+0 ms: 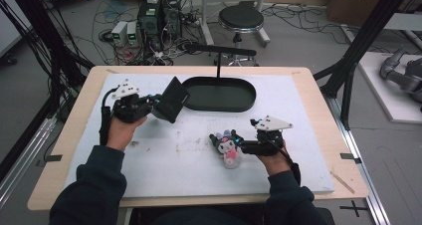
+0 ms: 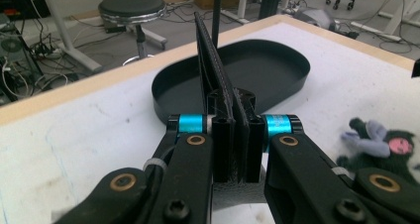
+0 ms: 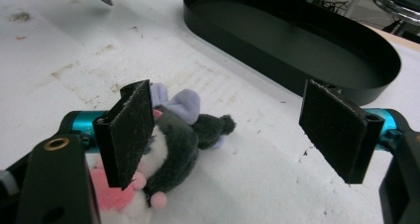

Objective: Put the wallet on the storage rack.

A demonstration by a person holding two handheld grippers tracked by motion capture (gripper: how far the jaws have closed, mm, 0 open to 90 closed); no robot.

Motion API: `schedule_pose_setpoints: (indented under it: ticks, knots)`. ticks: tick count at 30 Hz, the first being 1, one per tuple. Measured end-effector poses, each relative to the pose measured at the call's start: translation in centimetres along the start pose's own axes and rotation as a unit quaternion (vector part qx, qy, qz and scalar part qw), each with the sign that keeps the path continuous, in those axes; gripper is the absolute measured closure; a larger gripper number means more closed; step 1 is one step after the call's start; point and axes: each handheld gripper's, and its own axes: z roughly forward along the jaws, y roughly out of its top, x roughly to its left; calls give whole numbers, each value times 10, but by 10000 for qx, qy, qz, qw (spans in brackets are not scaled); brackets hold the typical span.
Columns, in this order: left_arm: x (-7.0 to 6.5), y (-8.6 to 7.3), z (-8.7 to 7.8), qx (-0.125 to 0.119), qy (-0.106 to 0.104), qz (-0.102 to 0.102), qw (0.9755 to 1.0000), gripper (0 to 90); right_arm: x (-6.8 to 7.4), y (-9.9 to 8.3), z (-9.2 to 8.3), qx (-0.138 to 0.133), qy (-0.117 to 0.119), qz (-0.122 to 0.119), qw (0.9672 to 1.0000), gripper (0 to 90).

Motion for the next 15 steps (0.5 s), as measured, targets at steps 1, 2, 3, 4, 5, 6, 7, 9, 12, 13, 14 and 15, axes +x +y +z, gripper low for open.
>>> schedule_pose_setpoints:
  ticks: [1,2,3,4,5,6,7,9,12,13,14,15]
  knots:
    - [0,4,1,-4,1,5,10000,864,-1,0,-1,-6,-1,1,10000,219]
    - [0,7,2,16,6,-44,10000,864,-3,0,-3,-34,1,25,10000,219]
    - [0,8,3,29,15,-108,9999,864,-3,0,-3,-34,1,25,10000,219]
    - [0,8,3,95,3,-149,9998,864,-3,0,-3,-40,1,27,10000,219]
    - [-2,6,3,189,14,-162,9997,864,-4,-1,-5,-33,-8,33,10000,219]
    - [-3,3,1,278,24,-130,9995,864,-4,-1,-5,-33,-8,33,10000,219]
    - [-5,-1,-1,363,42,-59,9993,863,-4,-1,-5,-35,-27,37,10000,219]
    - [-7,-11,-5,585,25,162,9982,864,-5,-1,-6,-40,-26,47,10000,219]
    - [-10,-19,-6,702,-156,314,9969,863,-6,-2,-7,-20,-55,82,9999,219]
    - [-11,-18,-5,731,-209,341,9965,863,-7,-1,-6,-25,-66,79,9999,220]
    - [-12,-17,-4,808,-308,390,9955,863,-6,-1,-6,-31,-66,77,9999,220]
    - [-14,-15,-2,878,-358,471,9944,863,-6,-1,-6,-31,-66,77,9999,220]
